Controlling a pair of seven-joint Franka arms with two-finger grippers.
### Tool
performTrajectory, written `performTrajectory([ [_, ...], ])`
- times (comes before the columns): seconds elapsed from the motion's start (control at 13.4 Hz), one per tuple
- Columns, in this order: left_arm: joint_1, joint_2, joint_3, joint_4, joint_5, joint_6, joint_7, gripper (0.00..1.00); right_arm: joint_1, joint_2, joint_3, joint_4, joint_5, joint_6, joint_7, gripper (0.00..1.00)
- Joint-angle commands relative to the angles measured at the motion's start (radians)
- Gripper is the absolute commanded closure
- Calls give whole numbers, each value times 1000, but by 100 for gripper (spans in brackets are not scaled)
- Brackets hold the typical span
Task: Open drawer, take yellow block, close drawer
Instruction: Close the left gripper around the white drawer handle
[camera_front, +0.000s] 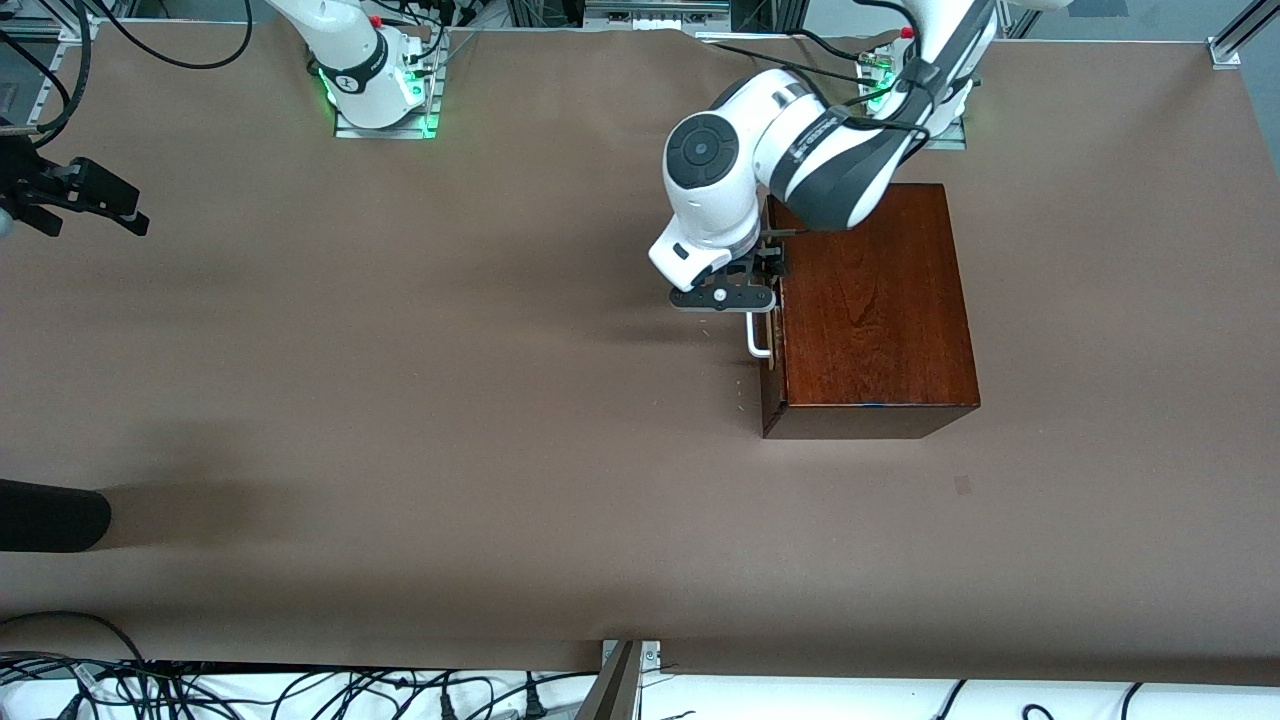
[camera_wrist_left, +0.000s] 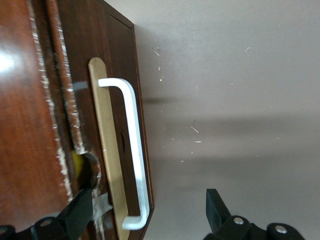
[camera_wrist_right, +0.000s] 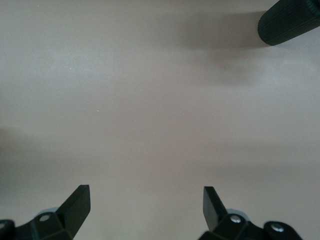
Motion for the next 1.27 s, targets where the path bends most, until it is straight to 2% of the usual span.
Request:
performTrajectory([
  [0.0, -42, 27, 5, -9, 67, 45, -68, 0, -2, 7, 5, 20, 3, -15, 10, 0],
  [0.52, -52, 85, 5, -7, 128, 83, -91, 0, -2, 7, 5, 20, 3, -14, 10, 0],
  [1.19, -47, 95, 16, -4, 153, 84, -87, 0, -1, 7, 6, 20, 3, -12, 10, 0],
])
